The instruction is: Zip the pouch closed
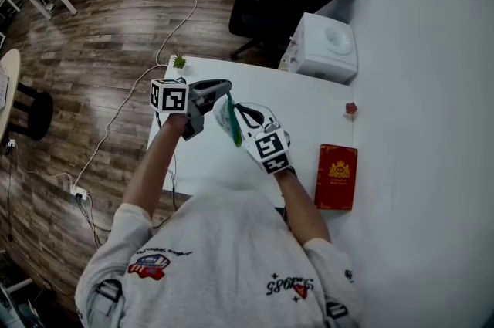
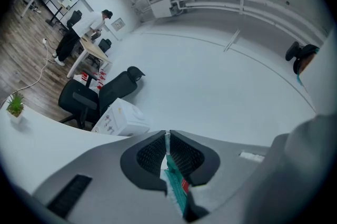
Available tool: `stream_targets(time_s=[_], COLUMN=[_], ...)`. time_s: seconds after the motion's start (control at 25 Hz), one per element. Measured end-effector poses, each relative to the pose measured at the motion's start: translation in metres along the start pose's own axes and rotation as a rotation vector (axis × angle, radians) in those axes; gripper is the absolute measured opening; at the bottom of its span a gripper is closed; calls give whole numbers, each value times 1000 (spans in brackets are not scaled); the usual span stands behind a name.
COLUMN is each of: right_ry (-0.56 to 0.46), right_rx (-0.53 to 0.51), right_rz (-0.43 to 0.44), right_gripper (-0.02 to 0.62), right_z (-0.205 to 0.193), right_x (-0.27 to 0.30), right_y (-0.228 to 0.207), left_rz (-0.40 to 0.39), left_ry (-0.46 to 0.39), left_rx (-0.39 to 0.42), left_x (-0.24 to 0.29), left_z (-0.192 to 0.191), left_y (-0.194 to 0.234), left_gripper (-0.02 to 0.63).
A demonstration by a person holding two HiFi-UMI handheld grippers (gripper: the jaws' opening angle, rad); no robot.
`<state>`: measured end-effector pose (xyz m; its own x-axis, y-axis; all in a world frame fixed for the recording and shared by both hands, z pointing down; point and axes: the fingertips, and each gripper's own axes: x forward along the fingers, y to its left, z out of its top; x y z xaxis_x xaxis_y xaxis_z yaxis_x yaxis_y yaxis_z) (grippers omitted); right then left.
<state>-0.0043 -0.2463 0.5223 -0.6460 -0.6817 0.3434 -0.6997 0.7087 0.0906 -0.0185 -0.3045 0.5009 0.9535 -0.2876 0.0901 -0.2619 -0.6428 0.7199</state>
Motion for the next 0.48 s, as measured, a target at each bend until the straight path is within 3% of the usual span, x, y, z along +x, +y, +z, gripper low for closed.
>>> stream_targets(time_s=[0.2,0.36,0.48], right_ry=[10,14,5], right_rx=[-100,-83,-56], right_rz=[-17,-6,0], right_gripper=[5,5,5], right_z=[0,-7,-12], right_x=[-2,-7,-10], right_y=[1,2,1], left_rz=[7,33,29], left_ry=[5,-58,-48], left_rx=[-5,-23,7], left_x=[2,-8,-9], left_z=[4,21,23], left_y=[0,8,7], left_gripper=[18,17,18])
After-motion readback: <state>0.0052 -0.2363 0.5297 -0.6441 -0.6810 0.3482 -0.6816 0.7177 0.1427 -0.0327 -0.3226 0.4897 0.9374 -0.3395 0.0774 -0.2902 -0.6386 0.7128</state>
